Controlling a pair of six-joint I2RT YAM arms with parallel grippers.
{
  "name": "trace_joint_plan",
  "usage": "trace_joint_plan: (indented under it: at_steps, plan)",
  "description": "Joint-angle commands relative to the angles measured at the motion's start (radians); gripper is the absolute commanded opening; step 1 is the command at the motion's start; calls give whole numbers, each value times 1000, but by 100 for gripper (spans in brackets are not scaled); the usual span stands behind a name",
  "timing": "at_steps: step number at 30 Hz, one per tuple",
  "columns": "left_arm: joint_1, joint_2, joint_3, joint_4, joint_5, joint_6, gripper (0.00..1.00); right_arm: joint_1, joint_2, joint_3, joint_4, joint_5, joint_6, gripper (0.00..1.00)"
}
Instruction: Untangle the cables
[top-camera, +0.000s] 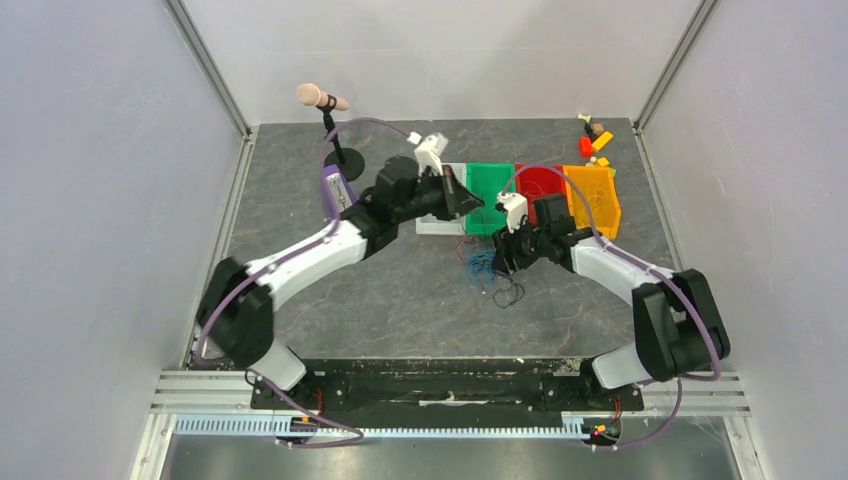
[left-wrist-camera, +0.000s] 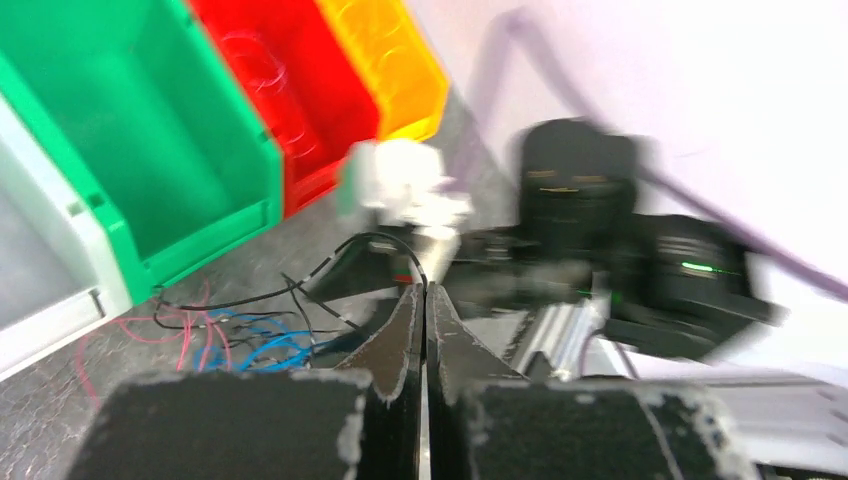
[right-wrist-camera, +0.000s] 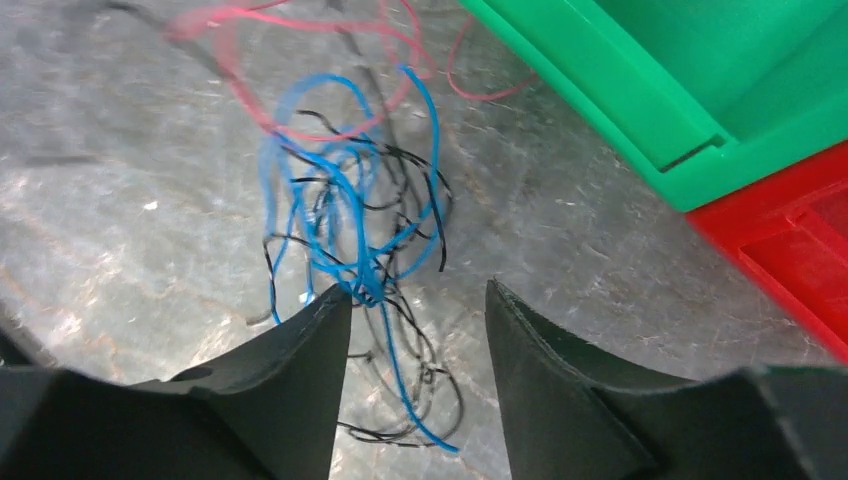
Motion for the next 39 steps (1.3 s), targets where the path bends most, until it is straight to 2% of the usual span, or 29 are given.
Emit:
trace_joint_plan:
  at_steps: [1,4,6,8,12,16,19,21,24,27,31,35,39]
  plan:
    - [30,-197,-27,-67,89,26,2,6,105,-23,101,170,47,49]
    - [60,-325,-36,-69,172,108,2,-1,136,-39,104,197,41,37]
    - [91,-395,-20,-66,219,170,2,-2,140,-51,102,205,37,35]
    - [144,-441,19,-63,248,197,2,-2,138,-59,94,213,31,34]
    - [279,-465,142,-39,374,192,2,-6,139,-72,72,222,6,41]
    - [336,-470,246,-37,469,175,2,-16,131,-78,52,235,-19,42]
    - [339,-480,277,-38,504,171,2,-26,117,-75,33,241,-48,39]
    - [343,-482,300,-38,524,190,2,-32,102,-78,21,261,-68,33]
    - [386,-477,381,-59,483,234,2,-46,88,-90,-4,293,-121,24]
    - [460,-436,463,10,492,107,2,-57,77,-118,-19,337,-176,19]
    - [496,-415,547,22,457,66,2,-77,64,-165,-30,379,-243,0]
    - [539,-409,615,23,415,41,2,-115,44,-210,-24,416,-316,0]
    - [582,-418,672,-24,344,82,2,-161,33,-241,-12,446,-377,0]
